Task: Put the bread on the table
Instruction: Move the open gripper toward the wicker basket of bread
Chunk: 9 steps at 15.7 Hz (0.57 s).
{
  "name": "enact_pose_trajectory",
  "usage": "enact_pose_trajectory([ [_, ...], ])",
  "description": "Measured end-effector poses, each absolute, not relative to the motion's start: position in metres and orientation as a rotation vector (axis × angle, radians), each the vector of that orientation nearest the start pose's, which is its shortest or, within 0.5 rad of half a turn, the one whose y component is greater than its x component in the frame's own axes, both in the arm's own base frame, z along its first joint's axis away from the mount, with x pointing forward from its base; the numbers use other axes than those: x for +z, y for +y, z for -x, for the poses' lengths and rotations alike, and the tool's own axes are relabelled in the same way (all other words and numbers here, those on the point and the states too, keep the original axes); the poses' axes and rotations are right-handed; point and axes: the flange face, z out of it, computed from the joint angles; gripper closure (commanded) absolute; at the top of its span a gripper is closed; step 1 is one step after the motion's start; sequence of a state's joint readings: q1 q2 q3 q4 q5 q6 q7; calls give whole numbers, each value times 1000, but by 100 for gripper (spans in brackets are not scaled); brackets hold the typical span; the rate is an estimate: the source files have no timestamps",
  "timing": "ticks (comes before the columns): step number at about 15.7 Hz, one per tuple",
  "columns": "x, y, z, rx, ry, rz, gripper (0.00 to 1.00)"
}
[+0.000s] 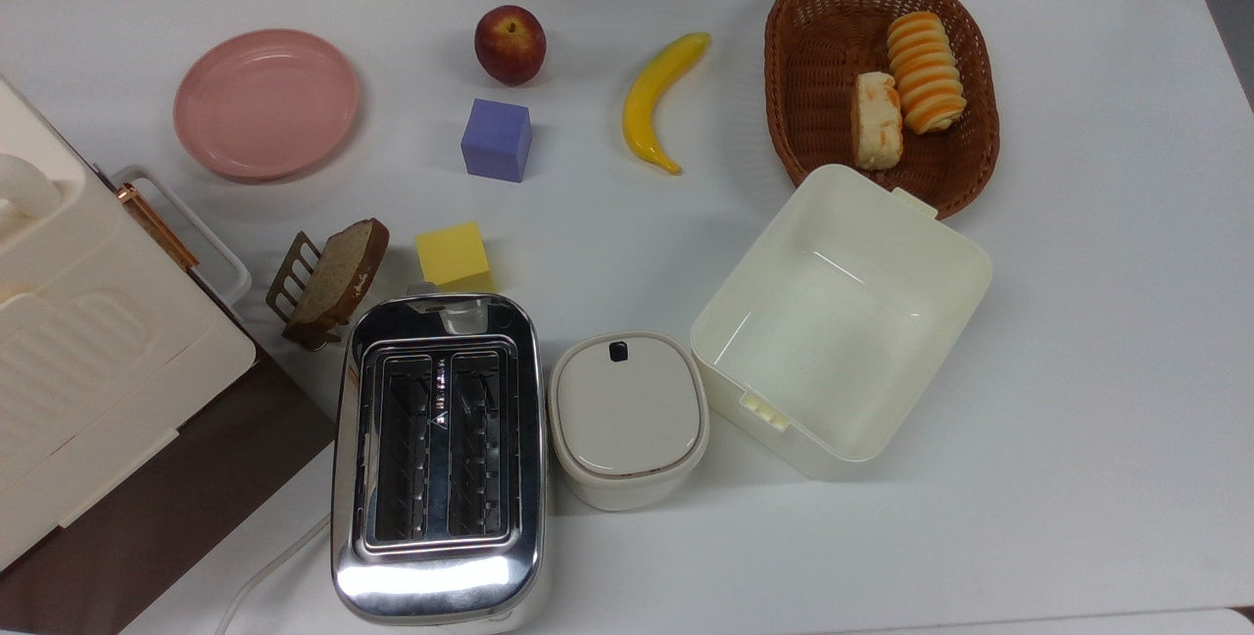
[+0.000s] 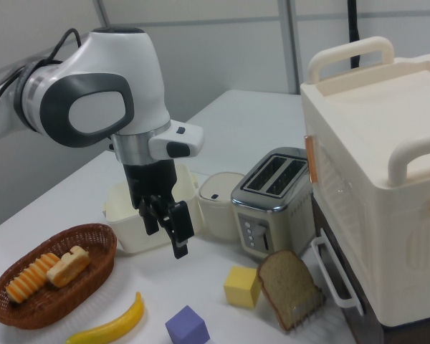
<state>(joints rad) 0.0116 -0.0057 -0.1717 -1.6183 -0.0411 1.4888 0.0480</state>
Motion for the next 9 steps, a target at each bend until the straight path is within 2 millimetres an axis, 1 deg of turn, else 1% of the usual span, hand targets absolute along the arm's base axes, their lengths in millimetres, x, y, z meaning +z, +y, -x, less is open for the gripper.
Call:
enact_pose_trajectory([
  [1, 599, -91, -534, 200, 330, 3151, 0],
  [4, 599, -87, -537, 183, 248, 3159, 0],
  [9, 599, -84, -537, 183, 236, 3160, 0],
])
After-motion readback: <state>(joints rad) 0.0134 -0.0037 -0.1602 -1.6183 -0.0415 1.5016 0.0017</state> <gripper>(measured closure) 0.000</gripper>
